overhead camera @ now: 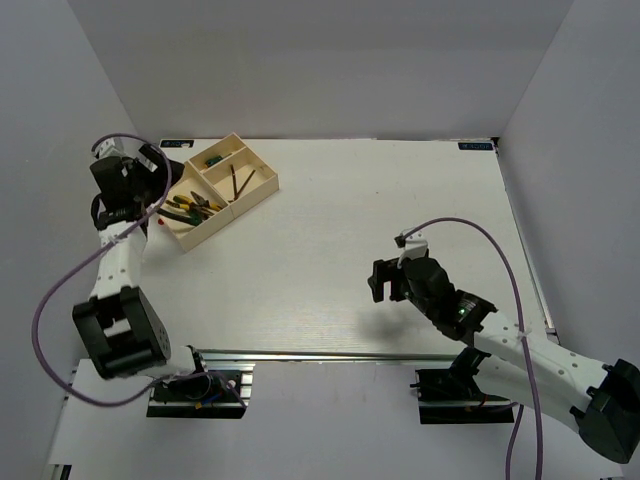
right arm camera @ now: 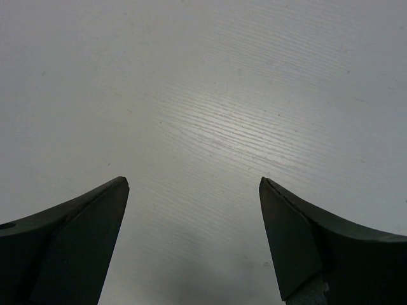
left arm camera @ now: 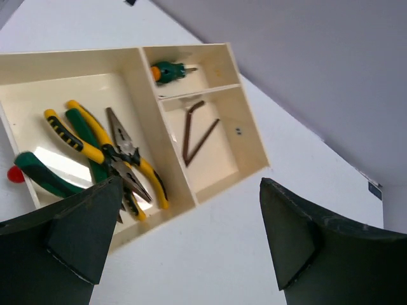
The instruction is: Sort the tools into containers
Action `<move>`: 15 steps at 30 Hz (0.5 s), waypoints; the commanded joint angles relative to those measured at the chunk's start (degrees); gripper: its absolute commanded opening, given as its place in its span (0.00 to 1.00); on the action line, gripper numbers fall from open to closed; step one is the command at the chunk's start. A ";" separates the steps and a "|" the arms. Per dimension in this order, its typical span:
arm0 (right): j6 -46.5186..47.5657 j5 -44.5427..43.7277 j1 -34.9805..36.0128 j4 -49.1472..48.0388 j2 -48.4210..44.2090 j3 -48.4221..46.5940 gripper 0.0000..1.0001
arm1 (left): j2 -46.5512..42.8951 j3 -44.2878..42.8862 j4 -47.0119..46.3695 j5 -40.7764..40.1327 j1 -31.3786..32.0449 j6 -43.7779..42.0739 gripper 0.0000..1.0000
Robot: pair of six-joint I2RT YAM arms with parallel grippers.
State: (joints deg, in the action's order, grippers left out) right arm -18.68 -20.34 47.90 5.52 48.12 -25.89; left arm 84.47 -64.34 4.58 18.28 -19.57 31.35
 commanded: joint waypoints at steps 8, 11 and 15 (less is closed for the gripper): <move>-6.01 -7.69 0.00 4.76 -9.26 -1.19 0.89 | -34.41 24.59 11.76 -0.10 4.98 -4.18 0.98; -7.25 -8.14 -0.09 4.77 -12.25 0.57 0.89 | -39.18 27.42 17.82 1.83 5.77 -6.91 0.98; -8.65 -9.54 0.00 4.67 -15.94 2.68 0.89 | -45.34 28.83 23.97 1.84 8.75 -8.24 0.98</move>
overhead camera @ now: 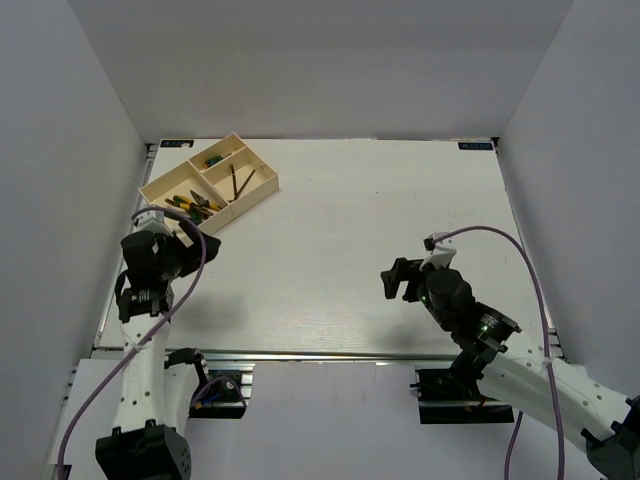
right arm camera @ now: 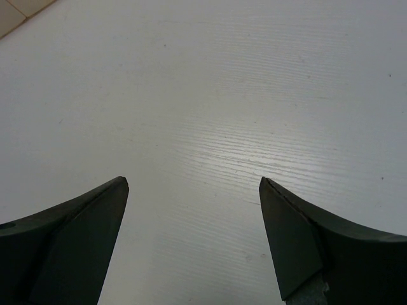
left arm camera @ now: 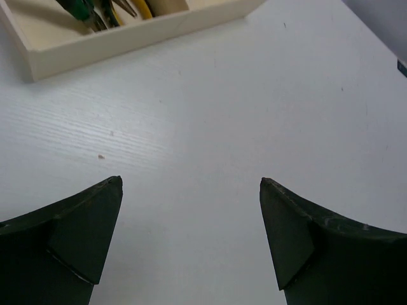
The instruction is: Sort the tools into containers
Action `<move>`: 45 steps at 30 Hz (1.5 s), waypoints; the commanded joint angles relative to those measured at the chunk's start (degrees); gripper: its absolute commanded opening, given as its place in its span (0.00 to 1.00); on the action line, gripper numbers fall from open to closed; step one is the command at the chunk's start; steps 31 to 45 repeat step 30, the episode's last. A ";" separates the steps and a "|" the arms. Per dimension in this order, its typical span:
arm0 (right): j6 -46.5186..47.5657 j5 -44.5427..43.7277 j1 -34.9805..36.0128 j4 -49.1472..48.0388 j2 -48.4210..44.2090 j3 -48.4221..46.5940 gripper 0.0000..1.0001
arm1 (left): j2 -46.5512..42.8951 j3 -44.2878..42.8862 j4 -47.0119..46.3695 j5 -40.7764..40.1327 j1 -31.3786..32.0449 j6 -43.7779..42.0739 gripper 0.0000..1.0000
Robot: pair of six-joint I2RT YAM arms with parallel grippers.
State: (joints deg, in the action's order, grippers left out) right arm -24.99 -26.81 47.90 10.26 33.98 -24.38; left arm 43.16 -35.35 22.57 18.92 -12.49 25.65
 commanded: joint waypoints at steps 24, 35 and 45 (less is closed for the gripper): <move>-0.94 -4.39 0.09 -2.61 -9.10 9.18 0.89 | -5.19 0.81 6.00 0.51 4.49 -0.52 0.98; -0.58 -4.39 0.00 -2.70 -9.37 9.18 0.89 | -4.05 0.55 6.52 -0.81 4.49 0.10 0.98; -0.58 -4.39 0.00 -2.70 -9.37 9.18 0.89 | -4.05 0.55 6.52 -0.81 4.49 0.10 0.98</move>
